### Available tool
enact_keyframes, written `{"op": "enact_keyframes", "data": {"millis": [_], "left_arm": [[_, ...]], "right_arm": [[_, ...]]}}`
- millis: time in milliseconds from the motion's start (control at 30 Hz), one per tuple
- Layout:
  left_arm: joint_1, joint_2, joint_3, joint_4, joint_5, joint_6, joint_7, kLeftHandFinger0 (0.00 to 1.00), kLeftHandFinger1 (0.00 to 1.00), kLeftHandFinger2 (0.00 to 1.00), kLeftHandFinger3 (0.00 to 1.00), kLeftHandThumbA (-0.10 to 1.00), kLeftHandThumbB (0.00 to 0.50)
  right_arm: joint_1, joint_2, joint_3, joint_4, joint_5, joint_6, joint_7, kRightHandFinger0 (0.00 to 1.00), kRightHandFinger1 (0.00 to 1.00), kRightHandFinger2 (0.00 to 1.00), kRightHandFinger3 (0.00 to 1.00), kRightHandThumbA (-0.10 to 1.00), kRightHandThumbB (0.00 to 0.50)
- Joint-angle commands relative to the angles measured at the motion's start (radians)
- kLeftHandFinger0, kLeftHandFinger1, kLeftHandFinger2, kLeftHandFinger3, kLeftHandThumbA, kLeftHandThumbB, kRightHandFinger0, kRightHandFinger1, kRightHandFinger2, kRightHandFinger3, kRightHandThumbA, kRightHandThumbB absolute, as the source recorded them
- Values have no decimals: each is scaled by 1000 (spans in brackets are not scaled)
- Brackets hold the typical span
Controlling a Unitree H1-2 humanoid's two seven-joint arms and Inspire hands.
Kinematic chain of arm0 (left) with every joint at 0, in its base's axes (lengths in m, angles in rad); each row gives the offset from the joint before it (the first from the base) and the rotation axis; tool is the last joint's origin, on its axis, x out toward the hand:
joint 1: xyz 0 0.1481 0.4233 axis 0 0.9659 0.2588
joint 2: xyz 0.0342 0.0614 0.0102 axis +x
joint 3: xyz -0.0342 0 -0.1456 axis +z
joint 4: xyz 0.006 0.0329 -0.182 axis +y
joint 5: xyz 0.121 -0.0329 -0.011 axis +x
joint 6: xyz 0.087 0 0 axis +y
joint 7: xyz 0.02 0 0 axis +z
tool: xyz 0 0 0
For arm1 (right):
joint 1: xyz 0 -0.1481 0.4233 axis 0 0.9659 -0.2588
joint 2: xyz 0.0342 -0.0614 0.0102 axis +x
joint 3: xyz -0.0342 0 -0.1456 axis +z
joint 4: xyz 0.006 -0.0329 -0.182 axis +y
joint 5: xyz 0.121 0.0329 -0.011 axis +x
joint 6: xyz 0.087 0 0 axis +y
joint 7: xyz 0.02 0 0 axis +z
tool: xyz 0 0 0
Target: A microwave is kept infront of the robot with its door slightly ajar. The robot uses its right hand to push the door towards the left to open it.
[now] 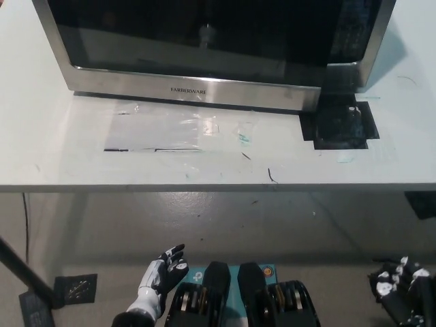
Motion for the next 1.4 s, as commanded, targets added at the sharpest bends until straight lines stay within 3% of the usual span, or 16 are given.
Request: {"op": "enact_keyframes", "data": {"millis": [0,67,100,233,300,400,633,733,933,1033,1233,1300,1367], "left_arm": [[-27,2,-5,-8,-5,-38,-10,965,947,942,839,167,215],[-30,2,-3,0,-7,-41,-9,948,934,933,832,178,222],[-31,3,-5,2,-6,-45,-12,948,936,937,836,188,227],[-35,3,-1,2,-10,-40,-11,954,945,940,844,175,215],[-35,1,2,0,-13,-37,-8,936,930,933,833,151,216],[-40,6,-3,12,-7,-52,-11,955,943,939,840,150,194],[-32,2,2,-6,-17,-36,-15,927,904,911,802,139,213],[-32,6,-8,-6,-2,-36,-7,947,941,939,844,164,201],[-32,3,-8,-6,-6,-38,-8,931,923,930,839,157,207],[-37,2,-7,5,-8,-47,-9,907,904,914,814,161,212],[-32,-2,-5,-2,-12,-50,-13,873,865,887,787,144,212],[-39,-2,-5,3,-13,-54,-13,855,843,867,766,146,220],[-42,0,-14,3,0,-44,-6,912,906,915,829,179,219]], "right_arm": [[-7,-57,-19,-221,155,96,82,275,279,399,583,159,208],[-22,-90,-15,-292,113,104,83,291,307,408,578,207,196],[-33,-103,-21,-351,127,172,79,302,317,399,566,183,208],[-97,-175,-17,-426,98,182,100,327,360,464,599,115,180],[-173,-233,-24,-507,131,239,115,324,369,502,594,81,176],[-269,-276,-44,-561,180,317,107,336,359,467,569,77,191],[-532,-332,-68,-447,175,387,99,319,364,455,583,-62,140],[-623,-335,-42,-316,81,360,83,265,326,434,568,-68,136],[-738,-321,-37,-97,68,330,81,276,328,392,537,-61,167],[-788,-322,-8,11,13,340,68,307,369,451,613,28,148],[-855,-324,38,228,-51,277,51,353,383,460,648,16,160],[-875,-317,31,282,-38,267,51,317,361,453,655,8,157],[-900,-306,21,334,-26,276,46,288,353,463,656,-34,151]]}}
